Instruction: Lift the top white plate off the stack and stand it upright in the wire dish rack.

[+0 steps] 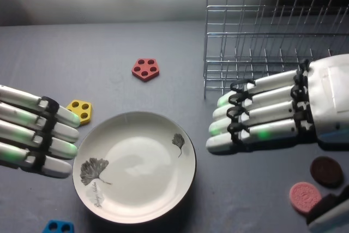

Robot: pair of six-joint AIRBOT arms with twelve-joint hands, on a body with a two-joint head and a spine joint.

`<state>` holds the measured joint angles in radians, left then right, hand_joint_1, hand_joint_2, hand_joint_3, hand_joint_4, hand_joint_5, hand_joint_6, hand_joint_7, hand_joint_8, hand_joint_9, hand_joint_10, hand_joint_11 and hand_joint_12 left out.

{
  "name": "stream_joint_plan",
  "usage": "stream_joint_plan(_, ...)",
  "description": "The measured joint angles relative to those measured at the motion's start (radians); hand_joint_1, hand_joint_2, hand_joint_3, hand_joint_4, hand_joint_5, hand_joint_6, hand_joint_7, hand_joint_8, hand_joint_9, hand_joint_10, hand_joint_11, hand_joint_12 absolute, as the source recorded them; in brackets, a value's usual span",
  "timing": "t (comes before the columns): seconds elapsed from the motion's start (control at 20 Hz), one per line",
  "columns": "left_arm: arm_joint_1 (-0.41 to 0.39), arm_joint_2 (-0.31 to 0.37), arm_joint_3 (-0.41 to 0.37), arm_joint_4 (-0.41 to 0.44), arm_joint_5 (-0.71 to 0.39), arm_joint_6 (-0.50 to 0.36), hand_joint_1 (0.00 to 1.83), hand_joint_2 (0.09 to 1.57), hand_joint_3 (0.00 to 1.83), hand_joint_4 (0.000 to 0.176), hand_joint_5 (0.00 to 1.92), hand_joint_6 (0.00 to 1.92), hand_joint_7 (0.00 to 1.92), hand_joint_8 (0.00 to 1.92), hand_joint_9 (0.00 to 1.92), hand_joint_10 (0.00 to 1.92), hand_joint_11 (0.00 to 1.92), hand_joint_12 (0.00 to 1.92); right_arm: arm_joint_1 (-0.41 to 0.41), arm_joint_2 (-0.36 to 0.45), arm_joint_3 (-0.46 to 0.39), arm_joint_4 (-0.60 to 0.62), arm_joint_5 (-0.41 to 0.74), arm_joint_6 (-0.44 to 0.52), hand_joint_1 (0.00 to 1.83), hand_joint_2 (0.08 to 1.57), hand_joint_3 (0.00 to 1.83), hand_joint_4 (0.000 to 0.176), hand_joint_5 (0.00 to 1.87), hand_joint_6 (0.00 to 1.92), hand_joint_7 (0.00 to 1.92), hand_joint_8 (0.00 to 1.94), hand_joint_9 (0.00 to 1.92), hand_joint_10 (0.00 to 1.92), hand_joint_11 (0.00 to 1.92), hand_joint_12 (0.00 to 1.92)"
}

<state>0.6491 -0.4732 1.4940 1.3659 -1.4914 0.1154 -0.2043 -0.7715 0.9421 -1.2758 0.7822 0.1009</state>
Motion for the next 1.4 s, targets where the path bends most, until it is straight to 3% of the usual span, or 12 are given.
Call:
stream_joint_plan(0.5, 0.000, -0.018, -0.137, 0.064, 0.198, 0.079, 0.29, 0.93, 0.00, 0.000, 0.11, 0.00, 0.13, 0.00, 0.12, 0.00, 0.01, 0.37, -0.007, -0.040, 0.053, 0.017, 0.000, 0.053, 0.21, 1.04, 0.00, 0.000, 0.11, 0.00, 0.12, 0.00, 0.14, 0.00, 0.06, 0.23)
stream_joint_plan(0.85, 0.000, -0.048, -0.138, 0.092, 0.351, 0.094, 0.29, 0.92, 0.00, 0.000, 0.10, 0.00, 0.11, 0.00, 0.10, 0.00, 0.00, 0.38, -0.004, -0.045, 0.068, 0.008, -0.001, 0.053, 0.25, 1.04, 0.00, 0.000, 0.14, 0.01, 0.16, 0.01, 0.17, 0.01, 0.08, 0.23)
stream_joint_plan(1.05, 0.000, -0.059, -0.143, 0.111, 0.391, 0.094, 0.29, 0.93, 0.00, 0.000, 0.09, 0.00, 0.12, 0.00, 0.12, 0.00, 0.00, 0.41, 0.001, -0.052, 0.068, 0.008, 0.001, 0.044, 0.20, 1.05, 0.00, 0.000, 0.11, 0.00, 0.11, 0.00, 0.13, 0.00, 0.07, 0.22)
stream_joint_plan(1.4, 0.000, -0.068, -0.149, 0.145, 0.441, 0.113, 0.29, 0.92, 0.00, 0.000, 0.13, 0.01, 0.14, 0.01, 0.15, 0.01, 0.04, 0.43, 0.000, -0.069, 0.067, 0.005, -0.003, 0.014, 0.30, 1.06, 0.00, 0.000, 0.08, 0.00, 0.10, 0.00, 0.12, 0.00, 0.07, 0.21)
